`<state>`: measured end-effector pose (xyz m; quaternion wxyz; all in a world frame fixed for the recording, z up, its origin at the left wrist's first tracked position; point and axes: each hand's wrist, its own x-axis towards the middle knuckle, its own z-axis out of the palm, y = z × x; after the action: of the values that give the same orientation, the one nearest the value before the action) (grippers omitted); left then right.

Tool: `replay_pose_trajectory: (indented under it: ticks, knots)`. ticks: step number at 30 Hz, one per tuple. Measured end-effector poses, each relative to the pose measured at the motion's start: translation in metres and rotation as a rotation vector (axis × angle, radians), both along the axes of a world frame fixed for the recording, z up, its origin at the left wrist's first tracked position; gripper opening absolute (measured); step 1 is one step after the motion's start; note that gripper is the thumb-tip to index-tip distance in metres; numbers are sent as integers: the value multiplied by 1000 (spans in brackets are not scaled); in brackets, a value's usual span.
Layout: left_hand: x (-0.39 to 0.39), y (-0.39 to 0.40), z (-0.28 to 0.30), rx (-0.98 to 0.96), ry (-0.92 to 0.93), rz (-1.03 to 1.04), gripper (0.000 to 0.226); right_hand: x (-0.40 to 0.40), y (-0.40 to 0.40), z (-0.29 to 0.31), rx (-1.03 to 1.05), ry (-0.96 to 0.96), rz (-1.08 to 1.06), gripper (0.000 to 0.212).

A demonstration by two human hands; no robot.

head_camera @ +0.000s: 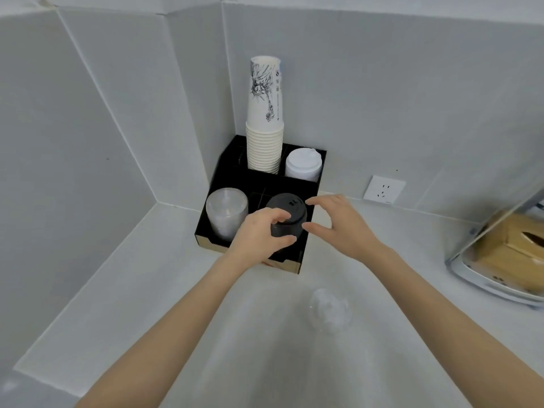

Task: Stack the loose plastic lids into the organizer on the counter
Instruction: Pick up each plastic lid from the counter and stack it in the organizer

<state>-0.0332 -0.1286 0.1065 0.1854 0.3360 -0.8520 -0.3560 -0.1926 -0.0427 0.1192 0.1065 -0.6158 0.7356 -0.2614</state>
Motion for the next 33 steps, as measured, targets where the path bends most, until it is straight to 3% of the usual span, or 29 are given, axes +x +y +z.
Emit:
replay_pose_trajectory:
  ticks: [8,21,33]
  knots:
    - [-11,53,-40,112,-8,-49,53,0,70,-52,134,-120,-112,51]
    - [-21,92,-111,128,-313,-177,68,6,128,-132,323,-141,-230,76]
    - [-28,104,-119,61,-345,-214,62,4,130,-144,296,-115,-221,66]
